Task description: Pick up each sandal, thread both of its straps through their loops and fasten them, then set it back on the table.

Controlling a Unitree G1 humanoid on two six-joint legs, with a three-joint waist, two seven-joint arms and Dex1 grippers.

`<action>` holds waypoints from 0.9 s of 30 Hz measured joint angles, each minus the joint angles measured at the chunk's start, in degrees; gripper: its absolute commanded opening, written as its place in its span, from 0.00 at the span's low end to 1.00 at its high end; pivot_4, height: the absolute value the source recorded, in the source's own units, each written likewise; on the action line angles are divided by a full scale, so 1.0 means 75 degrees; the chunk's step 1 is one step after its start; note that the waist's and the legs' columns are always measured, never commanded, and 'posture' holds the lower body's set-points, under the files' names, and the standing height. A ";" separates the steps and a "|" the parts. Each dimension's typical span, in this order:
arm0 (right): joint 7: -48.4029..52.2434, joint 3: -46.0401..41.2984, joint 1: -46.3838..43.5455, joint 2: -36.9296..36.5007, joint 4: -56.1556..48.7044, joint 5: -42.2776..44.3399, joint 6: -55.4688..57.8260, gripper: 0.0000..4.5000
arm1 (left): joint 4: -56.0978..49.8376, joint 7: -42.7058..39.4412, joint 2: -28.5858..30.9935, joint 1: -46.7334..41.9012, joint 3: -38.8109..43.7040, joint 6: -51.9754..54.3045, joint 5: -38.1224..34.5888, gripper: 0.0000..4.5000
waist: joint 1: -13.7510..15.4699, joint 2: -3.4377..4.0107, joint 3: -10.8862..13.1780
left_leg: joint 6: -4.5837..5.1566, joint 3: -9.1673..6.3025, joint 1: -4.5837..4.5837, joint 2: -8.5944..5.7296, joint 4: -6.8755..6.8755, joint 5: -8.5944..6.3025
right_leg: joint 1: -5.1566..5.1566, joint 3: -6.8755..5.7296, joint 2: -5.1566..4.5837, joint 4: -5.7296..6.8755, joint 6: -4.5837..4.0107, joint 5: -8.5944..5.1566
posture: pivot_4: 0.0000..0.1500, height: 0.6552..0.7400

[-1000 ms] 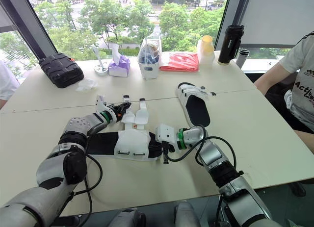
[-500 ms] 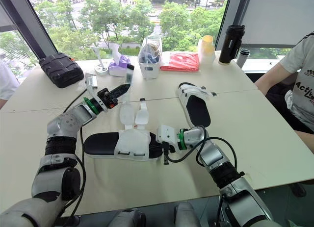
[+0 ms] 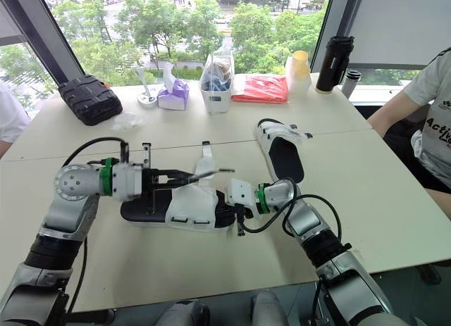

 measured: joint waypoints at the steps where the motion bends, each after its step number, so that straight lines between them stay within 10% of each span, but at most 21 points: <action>1: 0.0018 0.0010 -0.0019 0.0002 0.0032 0.0000 -0.0029 0.00 | 0.0129 -0.0236 0.0042 0.0003 -0.0052 -0.0592 -0.0025 0.01 | 0.0001 0.0000 0.0000 | 0.0000 0.0002 0.0001 0.0002 0.0000 0.0000 | 0.0000 -0.0001 0.0001 -0.0002 -0.0001 0.0000 | 1.00 1.00; 12: 0.0209 0.0104 -0.0342 0.0041 0.0559 0.0003 -0.0504 0.00 | 0.1763 -0.2103 0.1277 0.0298 -0.1736 -0.5333 -0.1385 0.01 | -0.0020 0.0003 0.0001 | 0.0014 0.0010 0.0003 0.0020 0.0000 -0.0006 | 0.0000 -0.0001 0.0017 -0.0003 -0.0003 0.0001 | 1.00 1.00; 22: 0.0201 0.0191 -0.0458 0.0105 0.0790 0.0002 -0.0689 0.00 | 0.1486 -0.1504 0.1935 0.0442 -0.2156 -0.5282 -0.1407 0.98 | -0.0053 0.0007 0.0003 | 0.0015 0.0012 0.0008 0.0043 0.0000 -0.0006 | 0.0000 0.0002 0.0042 -0.0001 -0.0003 0.0000 | 1.00 1.00; 27: 0.0214 0.0216 -0.0516 0.0115 0.0874 0.0002 -0.0782 0.00 | 0.1393 -0.0818 0.2701 0.1144 -0.1553 -0.4461 -0.1076 0.99 | -0.0059 0.0017 0.0010 | 0.0017 0.0012 0.0007 0.0052 0.0000 -0.0007 | 0.0000 0.0002 0.0053 0.0001 -0.0006 -0.0001 | 1.00 1.00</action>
